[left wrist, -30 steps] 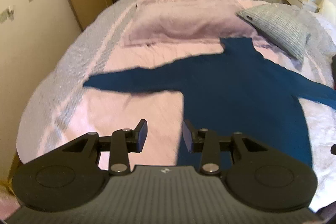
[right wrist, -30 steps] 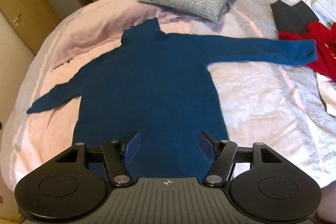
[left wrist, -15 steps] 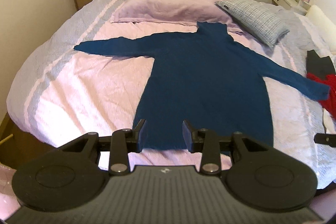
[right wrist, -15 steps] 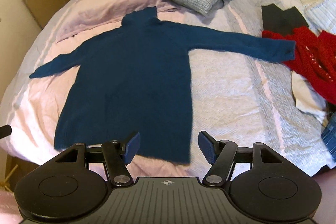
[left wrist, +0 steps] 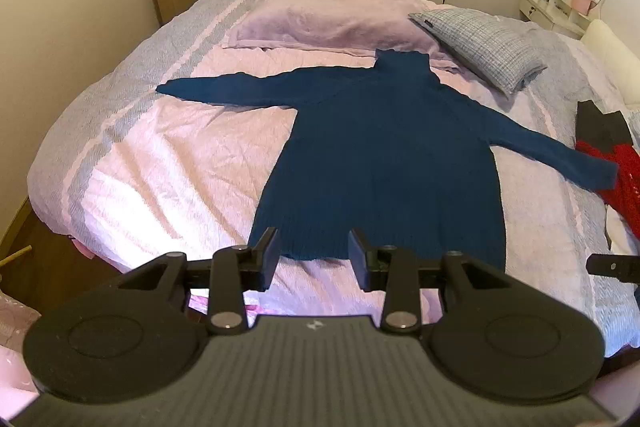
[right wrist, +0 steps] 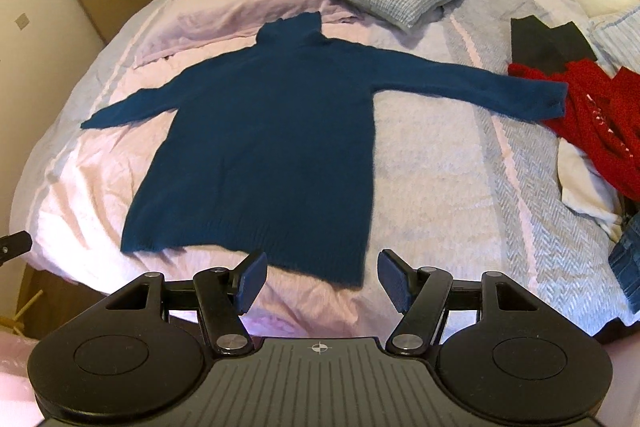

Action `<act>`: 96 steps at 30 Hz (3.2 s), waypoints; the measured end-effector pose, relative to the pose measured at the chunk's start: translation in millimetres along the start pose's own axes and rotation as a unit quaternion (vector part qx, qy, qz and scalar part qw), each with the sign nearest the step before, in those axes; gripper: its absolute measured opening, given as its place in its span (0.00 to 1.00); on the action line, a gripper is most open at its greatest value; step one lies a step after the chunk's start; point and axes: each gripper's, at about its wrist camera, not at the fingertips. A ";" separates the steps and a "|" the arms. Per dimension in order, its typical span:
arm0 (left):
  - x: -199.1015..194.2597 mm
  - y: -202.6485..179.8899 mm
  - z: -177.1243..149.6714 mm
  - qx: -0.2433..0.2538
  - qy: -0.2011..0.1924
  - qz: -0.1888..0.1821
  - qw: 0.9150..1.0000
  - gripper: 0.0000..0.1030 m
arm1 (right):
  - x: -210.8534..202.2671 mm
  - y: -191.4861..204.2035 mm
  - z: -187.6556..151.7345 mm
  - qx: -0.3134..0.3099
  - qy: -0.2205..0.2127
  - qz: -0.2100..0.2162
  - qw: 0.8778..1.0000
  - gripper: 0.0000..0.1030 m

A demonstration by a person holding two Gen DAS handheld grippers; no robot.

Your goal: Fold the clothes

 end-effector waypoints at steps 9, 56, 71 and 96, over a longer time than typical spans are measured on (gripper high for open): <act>-7.4 -9.5 -7.8 0.008 -0.002 0.003 1.000 0.33 | -4.3 -2.4 -13.2 0.003 0.003 0.006 1.000 0.63; 301.6 -38.5 205.1 0.131 0.069 -0.131 0.980 0.35 | 211.1 -52.6 139.7 0.088 0.075 -0.056 0.992 0.63; 469.1 -74.6 287.4 0.154 0.069 -0.204 0.964 0.35 | 339.3 -100.2 224.9 0.030 0.085 -0.034 0.995 0.63; 660.4 -179.3 351.2 0.141 0.065 -0.261 0.953 0.36 | 532.1 -226.7 405.2 0.011 -0.036 0.126 0.991 0.63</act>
Point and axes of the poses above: each gripper's, at about its wrist camera, not at the fingertips, and x roughly the way its jaws point, y to its left, z to its top, and after that the axes turned 14 degrees about -x, right-handed
